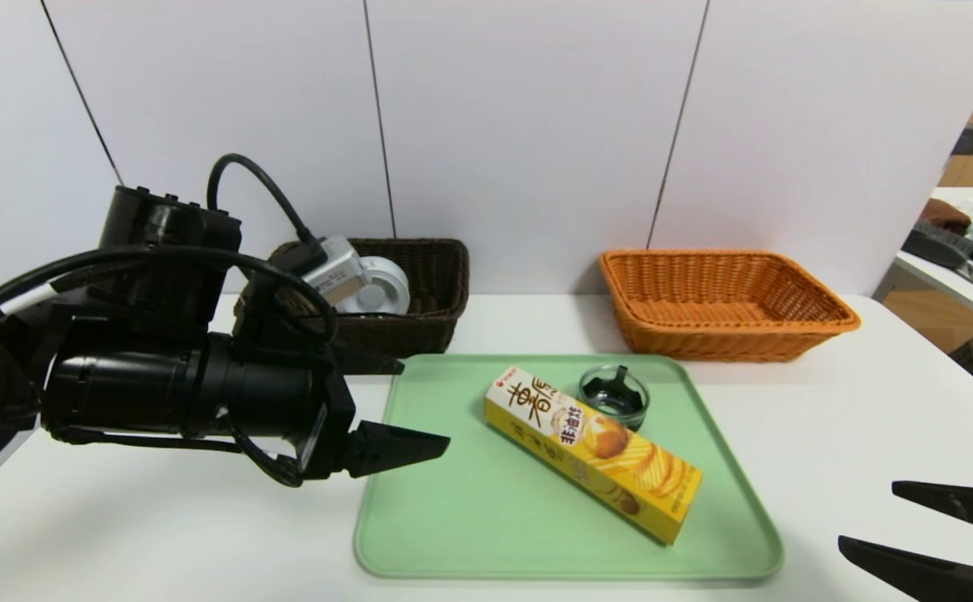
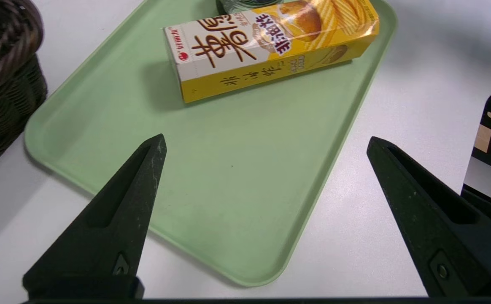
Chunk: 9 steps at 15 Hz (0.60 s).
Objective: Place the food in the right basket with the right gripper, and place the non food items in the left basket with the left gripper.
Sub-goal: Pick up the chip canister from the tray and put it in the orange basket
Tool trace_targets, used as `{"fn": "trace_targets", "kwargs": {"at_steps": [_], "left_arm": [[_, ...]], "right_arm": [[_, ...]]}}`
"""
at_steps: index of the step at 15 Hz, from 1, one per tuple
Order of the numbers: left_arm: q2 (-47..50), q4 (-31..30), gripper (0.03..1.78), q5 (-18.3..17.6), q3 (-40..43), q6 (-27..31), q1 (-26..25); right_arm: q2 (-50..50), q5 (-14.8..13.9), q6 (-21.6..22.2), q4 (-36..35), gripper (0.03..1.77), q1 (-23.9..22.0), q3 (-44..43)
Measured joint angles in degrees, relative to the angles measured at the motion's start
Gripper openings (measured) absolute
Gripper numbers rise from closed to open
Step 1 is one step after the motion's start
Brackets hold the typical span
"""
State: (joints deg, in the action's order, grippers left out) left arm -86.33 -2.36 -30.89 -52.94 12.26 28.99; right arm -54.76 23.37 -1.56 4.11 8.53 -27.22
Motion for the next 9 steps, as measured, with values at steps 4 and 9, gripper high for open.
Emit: {"fn": "trace_targets", "kwargs": {"at_steps": [4,9], "left_arm": [[-0.8,-5.1,1.69,-0.3,3.0,0.4,2.6],[-1.7,-5.6,1.69,-0.3,3.3,0.5,3.8]], "right_arm": [[-5.7,2.3,-0.3,-0.6,1.70,1.3,-3.3],[-12.8,1.7,-0.3,-0.5,1.70,7.0,-8.8]]}}
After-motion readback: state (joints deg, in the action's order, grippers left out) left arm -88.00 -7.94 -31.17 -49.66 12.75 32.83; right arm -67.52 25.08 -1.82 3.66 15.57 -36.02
